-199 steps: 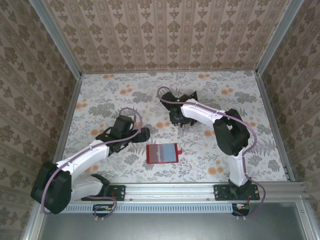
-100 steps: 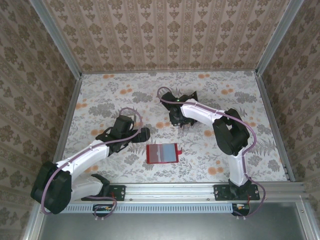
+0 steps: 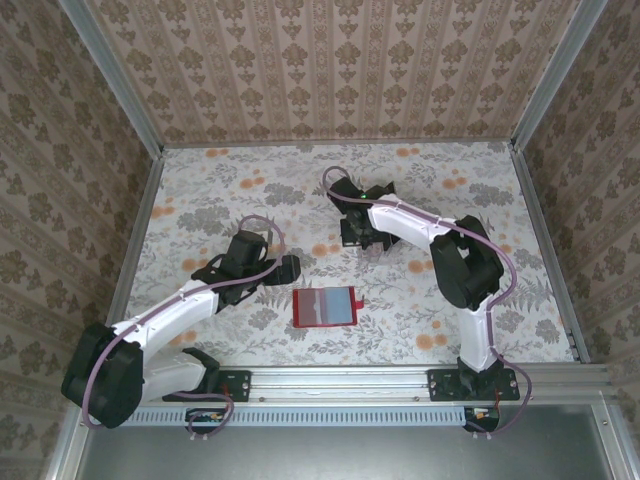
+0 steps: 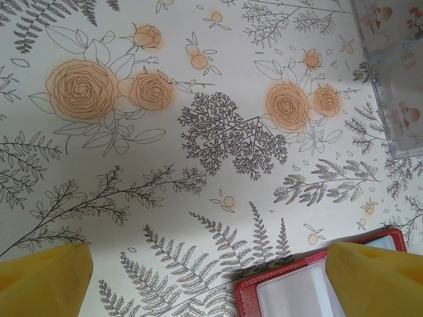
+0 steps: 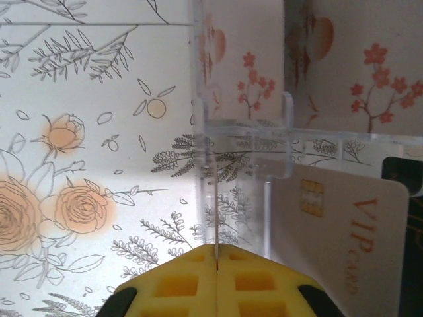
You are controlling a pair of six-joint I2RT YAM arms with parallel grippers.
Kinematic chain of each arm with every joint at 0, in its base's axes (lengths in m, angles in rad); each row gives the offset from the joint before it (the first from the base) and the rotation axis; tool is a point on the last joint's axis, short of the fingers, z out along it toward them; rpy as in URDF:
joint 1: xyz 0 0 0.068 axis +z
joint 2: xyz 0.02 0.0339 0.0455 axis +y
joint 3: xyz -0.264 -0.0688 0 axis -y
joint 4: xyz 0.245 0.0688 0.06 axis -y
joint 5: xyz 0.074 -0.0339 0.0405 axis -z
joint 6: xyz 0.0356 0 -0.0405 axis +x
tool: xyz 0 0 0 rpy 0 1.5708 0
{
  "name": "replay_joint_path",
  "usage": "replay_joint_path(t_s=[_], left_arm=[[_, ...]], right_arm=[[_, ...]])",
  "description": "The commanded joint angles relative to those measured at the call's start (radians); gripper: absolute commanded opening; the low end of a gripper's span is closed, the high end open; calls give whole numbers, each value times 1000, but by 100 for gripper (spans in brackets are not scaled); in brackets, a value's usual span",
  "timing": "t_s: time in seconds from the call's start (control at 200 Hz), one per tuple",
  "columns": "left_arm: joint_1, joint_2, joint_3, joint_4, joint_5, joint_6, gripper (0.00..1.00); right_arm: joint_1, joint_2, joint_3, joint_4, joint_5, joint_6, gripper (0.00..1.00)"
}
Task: Put the credit cards into the card holder
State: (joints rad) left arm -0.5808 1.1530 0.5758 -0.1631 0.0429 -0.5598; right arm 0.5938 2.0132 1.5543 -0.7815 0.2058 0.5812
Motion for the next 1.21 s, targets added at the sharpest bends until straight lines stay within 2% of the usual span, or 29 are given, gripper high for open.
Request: replay_joint_path(t_s=[0.0,0.355,0.59,0.675,0.79,1.0,1.2], left_arm=[[7,0,-11,12,14,0,100],[8,-1,-8,-15,7,12,100],[7,-13,2,-62,0,21,100],[6,-19,-1,-78,12,32,100],[-2,-19,-6,-112,33,49,100],[-35,-67,-52,-173,3,39,100],[-60,-106,-84,-187,-21,9,100]], right_arm=[[-11,-42,-28,5,-31,16,1],[-15,-198,-62,33,-64,21,0],[6,-340,-155,163,-196,68,0],[48,-400,-252,291,-245,113,0],[137,-457,-391,433,-249,184,0],[304,-496,-614,668,-189,322,0],[371,-509,-741,772,-135,386,0]])
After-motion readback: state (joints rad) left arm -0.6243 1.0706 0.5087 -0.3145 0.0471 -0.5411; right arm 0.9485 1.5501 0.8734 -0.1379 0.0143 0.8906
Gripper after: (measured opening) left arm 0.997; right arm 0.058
